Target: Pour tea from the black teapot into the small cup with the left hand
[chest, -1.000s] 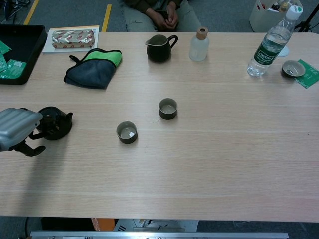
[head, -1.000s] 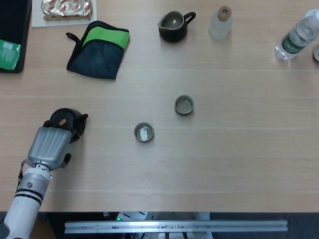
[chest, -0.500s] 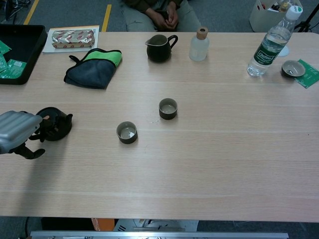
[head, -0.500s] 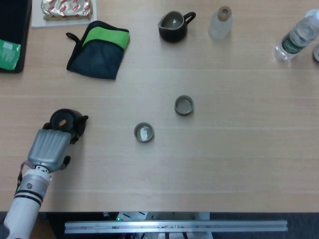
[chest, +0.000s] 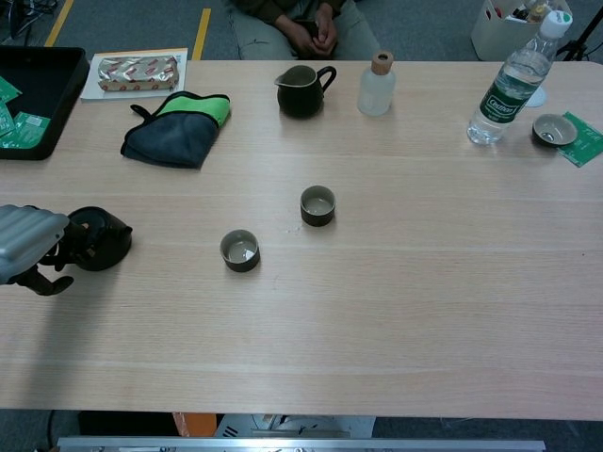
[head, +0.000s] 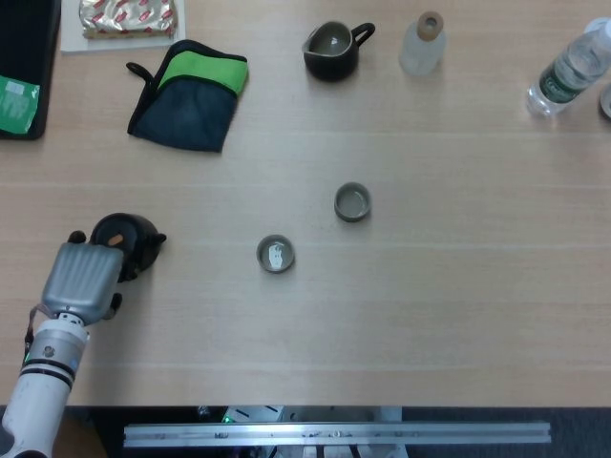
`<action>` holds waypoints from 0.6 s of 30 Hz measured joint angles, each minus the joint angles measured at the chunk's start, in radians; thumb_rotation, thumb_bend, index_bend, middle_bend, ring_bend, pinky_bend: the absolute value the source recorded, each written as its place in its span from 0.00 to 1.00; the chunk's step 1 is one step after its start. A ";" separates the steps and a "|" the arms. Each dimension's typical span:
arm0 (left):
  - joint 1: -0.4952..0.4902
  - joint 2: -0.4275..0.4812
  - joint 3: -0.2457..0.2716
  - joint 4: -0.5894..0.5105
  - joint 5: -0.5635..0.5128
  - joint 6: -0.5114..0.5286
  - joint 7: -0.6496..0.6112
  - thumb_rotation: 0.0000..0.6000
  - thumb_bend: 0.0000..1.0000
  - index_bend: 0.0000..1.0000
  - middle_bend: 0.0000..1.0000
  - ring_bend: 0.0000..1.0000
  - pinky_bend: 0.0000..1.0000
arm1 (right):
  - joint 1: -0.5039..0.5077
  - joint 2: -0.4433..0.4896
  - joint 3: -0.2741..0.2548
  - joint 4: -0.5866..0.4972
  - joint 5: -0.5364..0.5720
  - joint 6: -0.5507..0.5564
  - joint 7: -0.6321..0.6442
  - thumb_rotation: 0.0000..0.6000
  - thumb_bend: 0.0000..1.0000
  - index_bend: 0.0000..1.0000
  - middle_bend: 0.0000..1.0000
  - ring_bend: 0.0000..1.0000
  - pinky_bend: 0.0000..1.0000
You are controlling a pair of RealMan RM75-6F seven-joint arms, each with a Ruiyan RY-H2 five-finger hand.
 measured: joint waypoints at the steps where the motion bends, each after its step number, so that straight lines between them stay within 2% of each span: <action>1: 0.000 0.002 0.000 0.000 -0.004 0.000 0.001 0.98 0.30 0.52 0.61 0.46 0.22 | 0.000 0.000 0.000 0.000 0.001 -0.001 0.000 1.00 0.11 0.27 0.36 0.29 0.32; 11: -0.006 0.008 0.008 0.000 -0.021 -0.024 -0.024 0.99 0.30 0.57 0.68 0.53 0.22 | 0.001 0.002 0.003 -0.006 0.008 -0.006 -0.002 1.00 0.11 0.27 0.36 0.29 0.32; 18: -0.011 0.001 0.011 0.008 -0.022 -0.033 -0.035 0.98 0.30 0.58 0.70 0.54 0.19 | -0.002 0.003 0.005 -0.009 0.014 -0.006 -0.001 1.00 0.11 0.27 0.36 0.29 0.32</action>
